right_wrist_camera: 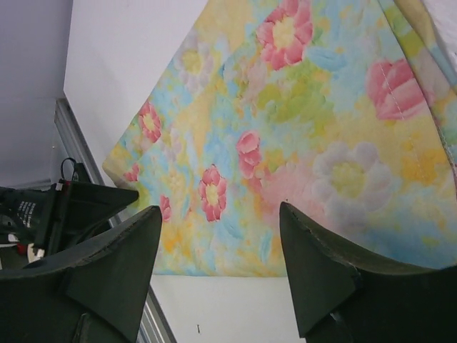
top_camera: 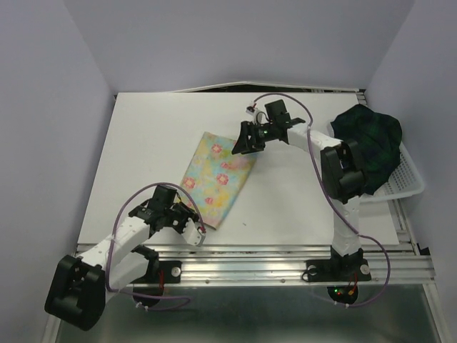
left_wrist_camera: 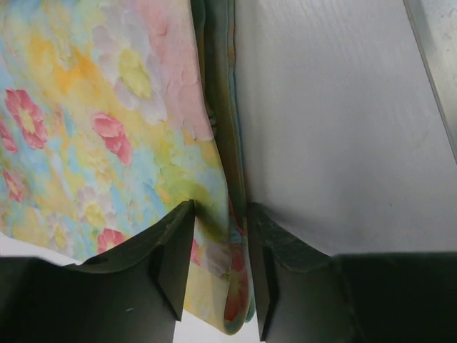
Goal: Fold and stack the skirts
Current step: Fold the skirt
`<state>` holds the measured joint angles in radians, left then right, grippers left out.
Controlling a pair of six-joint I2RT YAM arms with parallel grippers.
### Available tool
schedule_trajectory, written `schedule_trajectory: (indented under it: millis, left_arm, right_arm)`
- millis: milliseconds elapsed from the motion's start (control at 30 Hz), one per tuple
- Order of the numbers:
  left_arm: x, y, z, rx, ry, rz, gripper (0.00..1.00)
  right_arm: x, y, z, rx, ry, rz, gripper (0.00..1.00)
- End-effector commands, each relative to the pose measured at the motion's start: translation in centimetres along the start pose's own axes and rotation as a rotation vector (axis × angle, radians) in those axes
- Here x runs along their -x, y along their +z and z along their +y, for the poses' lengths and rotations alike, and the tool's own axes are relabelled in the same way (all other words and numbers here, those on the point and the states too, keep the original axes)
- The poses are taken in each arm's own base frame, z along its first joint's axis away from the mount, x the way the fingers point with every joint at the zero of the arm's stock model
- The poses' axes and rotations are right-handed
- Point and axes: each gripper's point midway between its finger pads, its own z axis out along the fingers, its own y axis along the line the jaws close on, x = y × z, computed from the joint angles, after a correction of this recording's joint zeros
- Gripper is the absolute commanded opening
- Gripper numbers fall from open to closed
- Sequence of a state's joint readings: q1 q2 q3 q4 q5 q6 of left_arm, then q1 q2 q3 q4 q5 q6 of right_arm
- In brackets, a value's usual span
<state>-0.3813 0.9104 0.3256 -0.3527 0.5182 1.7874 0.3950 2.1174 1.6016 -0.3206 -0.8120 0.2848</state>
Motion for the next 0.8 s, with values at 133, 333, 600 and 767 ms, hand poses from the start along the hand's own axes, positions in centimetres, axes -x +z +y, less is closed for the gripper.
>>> schedule_trajectory:
  millis: [133,333,600,767]
  left_arm:
    - [-1.2,1.2,-0.8,-0.032,-0.014,0.055,0.21]
    - [0.0,0.4,-0.1,-0.04,-0.033,0.014,0.0]
    - [3.2,-3.6,3.0,-0.092,-0.117,-0.072,0.0]
    - [4.0,-5.2,5.8,-0.088,-0.161,-0.086,0.0]
  right_arm:
    - [0.0,2.9,0.0,0.032,-0.027,0.023,0.7]
    - [-4.2,6.3,-4.3,-0.05,-0.038,0.115,0.67]
    - [-6.6,6.7,-5.7,-0.101,-0.098,0.188,0.65]
    - [-7.8,6.6,-4.4,-0.106,-0.162,0.218,0.65]
